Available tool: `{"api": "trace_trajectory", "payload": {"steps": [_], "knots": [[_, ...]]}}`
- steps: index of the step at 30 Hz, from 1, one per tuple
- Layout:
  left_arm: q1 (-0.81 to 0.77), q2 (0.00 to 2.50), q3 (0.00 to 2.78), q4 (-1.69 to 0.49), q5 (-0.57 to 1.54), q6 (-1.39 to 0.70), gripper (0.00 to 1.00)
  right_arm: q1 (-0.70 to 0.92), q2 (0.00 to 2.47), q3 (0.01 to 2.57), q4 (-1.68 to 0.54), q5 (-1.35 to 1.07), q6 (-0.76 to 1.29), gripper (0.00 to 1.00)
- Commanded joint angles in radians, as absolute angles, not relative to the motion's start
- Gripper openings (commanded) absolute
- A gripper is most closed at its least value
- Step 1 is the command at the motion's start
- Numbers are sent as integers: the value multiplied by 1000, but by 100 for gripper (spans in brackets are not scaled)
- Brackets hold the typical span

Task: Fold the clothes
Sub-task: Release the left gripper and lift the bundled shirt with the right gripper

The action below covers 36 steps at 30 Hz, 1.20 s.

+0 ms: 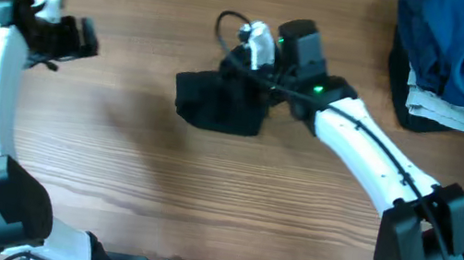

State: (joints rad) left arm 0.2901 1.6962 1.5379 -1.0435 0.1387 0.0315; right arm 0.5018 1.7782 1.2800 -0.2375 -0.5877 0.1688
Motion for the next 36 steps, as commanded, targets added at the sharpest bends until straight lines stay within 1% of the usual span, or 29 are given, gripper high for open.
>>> {"api": "trace_trajectory", "payload": {"steps": [1, 4, 7, 13, 14, 15, 16, 18, 20, 21, 23, 25, 28, 31, 33, 35, 36], "knots": [[370, 1669, 1539, -1037, 211, 13, 100, 557, 1842, 1297, -176, -527, 186, 4], [376, 1669, 1538, -1037, 212, 13, 100, 558, 1898, 1299, -117, -541, 187, 4], [376, 1669, 1537, -1037, 212, 13, 100, 574, 1959, 1332, -109, -580, 186, 4], [376, 1670, 1537, -1036, 212, 14, 100, 691, 2044, 1365, -69, -564, 186, 4], [376, 1670, 1537, -1036, 212, 14, 100, 711, 2050, 1367, -68, -549, 185, 6], [376, 1670, 1535, -1032, 212, 14, 100, 723, 2052, 1371, -68, -549, 182, 39], [376, 1670, 1533, -1028, 212, 14, 100, 727, 2051, 1377, -69, -550, 181, 100], [376, 1670, 1514, -1016, 212, 14, 100, 722, 2038, 1429, -127, -571, 174, 99], [376, 1670, 1477, -998, 212, 14, 100, 714, 2012, 1548, -286, -564, 103, 100], [376, 1670, 1444, -974, 212, 13, 100, 710, 1996, 1698, -470, -485, 44, 99], [376, 1670, 1426, -961, 212, 14, 100, 706, 1994, 1835, -631, -342, 25, 100], [376, 1670, 1426, -955, 212, 14, 100, 693, 1993, 1884, -710, -224, 28, 100], [376, 1670, 1426, -952, 212, 14, 100, 644, 1993, 1885, -806, -57, 102, 100], [376, 1670, 1426, -949, 212, 14, 100, 622, 1993, 1879, -875, -43, 104, 99], [376, 1670, 1426, -947, 212, 14, 100, 622, 1994, 1837, -891, -25, 79, 82], [376, 1670, 1426, -947, 212, 14, 100, 622, 2001, 1792, -885, -15, 74, 67], [376, 1670, 1426, -947, 212, 14, 100, 622, 2005, 1765, -876, -15, 71, 56]]}}
